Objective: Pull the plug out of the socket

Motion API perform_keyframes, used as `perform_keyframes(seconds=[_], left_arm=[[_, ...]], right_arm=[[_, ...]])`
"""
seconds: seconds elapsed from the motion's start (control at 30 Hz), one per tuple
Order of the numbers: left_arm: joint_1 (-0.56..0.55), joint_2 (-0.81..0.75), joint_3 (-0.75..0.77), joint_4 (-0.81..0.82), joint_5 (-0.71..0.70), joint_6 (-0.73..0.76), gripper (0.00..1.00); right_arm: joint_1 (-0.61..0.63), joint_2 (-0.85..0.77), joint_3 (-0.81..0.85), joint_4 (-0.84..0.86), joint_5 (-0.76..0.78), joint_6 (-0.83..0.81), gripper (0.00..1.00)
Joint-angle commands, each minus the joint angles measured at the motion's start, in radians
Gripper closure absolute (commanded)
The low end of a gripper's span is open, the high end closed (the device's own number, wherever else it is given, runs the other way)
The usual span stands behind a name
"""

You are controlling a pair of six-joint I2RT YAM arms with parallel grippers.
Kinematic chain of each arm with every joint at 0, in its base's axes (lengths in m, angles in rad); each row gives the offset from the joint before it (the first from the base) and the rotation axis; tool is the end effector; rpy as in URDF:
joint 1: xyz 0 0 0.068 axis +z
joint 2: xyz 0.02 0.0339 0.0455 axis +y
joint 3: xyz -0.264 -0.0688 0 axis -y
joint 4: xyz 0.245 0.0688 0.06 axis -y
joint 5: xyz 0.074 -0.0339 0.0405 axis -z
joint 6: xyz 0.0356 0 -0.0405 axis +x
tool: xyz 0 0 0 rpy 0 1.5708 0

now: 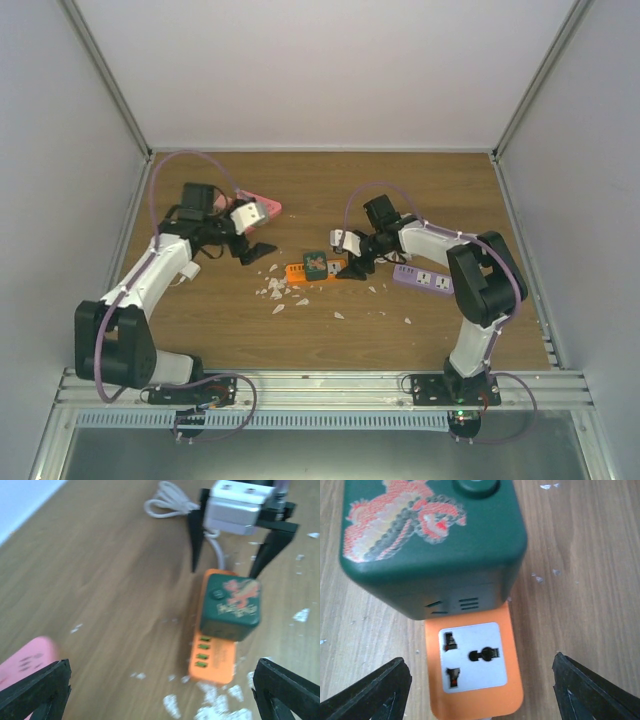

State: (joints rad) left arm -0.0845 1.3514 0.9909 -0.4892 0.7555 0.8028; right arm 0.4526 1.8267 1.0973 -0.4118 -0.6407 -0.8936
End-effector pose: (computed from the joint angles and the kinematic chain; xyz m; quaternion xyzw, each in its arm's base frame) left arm 0.2759 -0.0479 0.2658 0.4908 0.7297 -0.2078 0.4283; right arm 0.3074 0.1731 0.1571 -0.6306 0.6832 0.2560 0.2647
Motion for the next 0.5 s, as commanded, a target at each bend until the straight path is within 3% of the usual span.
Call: perform_keyframes(seconds=[0.0, 0.47], left_arm=[[-0.129, 0.058, -0.039, 0.056, 0.003, -0.020, 0.01], [-0.331, 0.189, -0.149, 0.271, -0.069, -0.029, 0.04]], right_arm=[[-0.006, -0.006, -0.013, -0.037, -0.043, -0.039, 0.22], [-0.003, 0.066, -0.003, -0.022, -0.020, -0.017, 0.25]])
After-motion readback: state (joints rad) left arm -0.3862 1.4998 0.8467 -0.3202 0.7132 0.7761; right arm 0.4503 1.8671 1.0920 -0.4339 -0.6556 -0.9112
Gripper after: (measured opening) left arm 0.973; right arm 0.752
